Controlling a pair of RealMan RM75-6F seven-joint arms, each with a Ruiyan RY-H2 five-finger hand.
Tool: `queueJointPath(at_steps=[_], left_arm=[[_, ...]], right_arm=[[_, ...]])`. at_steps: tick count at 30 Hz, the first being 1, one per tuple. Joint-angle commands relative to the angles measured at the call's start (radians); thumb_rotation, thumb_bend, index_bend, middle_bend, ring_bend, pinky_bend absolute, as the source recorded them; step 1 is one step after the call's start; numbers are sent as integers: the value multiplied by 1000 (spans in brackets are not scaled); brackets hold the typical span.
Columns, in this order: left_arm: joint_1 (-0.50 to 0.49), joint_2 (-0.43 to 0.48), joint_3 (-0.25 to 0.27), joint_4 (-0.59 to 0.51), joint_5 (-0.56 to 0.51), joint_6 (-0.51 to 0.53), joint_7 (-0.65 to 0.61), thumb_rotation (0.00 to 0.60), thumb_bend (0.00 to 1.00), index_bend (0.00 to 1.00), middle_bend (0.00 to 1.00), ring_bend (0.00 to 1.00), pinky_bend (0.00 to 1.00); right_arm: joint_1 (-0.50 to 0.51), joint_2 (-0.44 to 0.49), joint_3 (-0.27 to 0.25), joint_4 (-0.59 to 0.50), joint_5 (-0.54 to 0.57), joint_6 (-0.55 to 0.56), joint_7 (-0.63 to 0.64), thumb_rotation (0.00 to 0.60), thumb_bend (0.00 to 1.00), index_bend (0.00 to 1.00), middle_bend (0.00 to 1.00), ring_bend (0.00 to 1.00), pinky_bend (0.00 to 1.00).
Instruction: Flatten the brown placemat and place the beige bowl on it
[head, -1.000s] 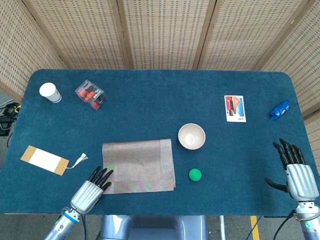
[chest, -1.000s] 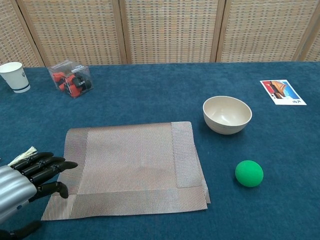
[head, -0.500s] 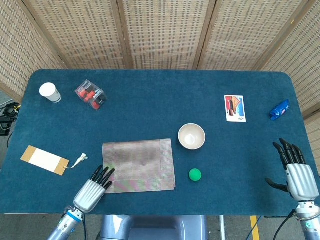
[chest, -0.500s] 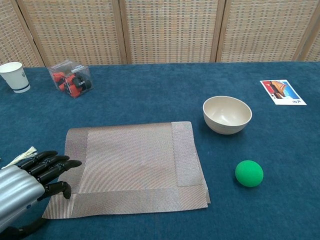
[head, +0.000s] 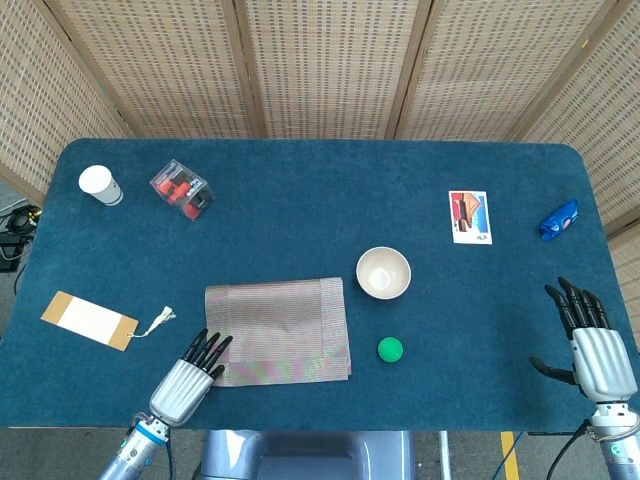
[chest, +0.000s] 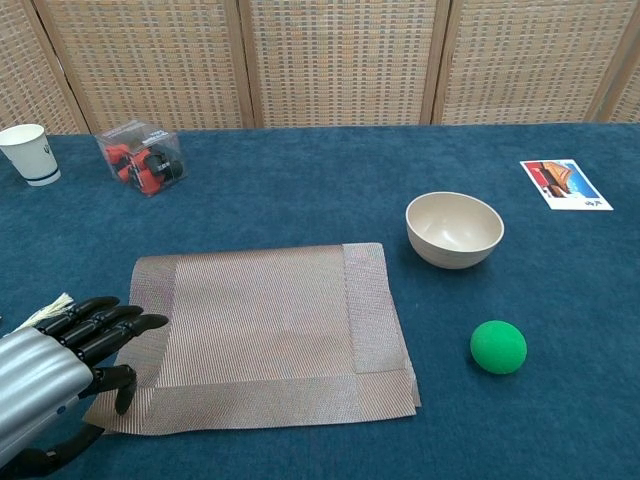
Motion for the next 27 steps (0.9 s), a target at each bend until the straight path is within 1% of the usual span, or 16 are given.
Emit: queueJointPath(at_steps=[1,7,10,17,23,27], left_arm=[[0,-4,-1,4,-1,3,-6,600,482,503,0,0,0],[-5,-17,-13,10,-10,4,-12,600,486,533,0,0,0],[-9,-17,-20,5,-15,5,-10,600,523,539,0,0,0],[-24,3,-43,-47,-16,14,7,600,560,540,0,0,0],[-54,39,-81,-123,-19,9,51,600,560,554,0,0,0],[-83,63,-122,-176,-47,-23,83,600,562,556,0,0,0]], right_arm=[[1,0,0,0,1,-2,-1,600,92,68,0,0,0],[0,0,0,0,3,-3,1,600,91,68,0,0,0],[1,2,-1,-1,5,-6,1,600,91,68,0,0,0],[1,6,-1,-8,11,-12,2,600,90,68,0,0,0],[-1,10,0,-11,14,-11,4,600,91,68,0,0,0],[-4,14,1,-16,13,-5,8,600,90,68,0,0,0]])
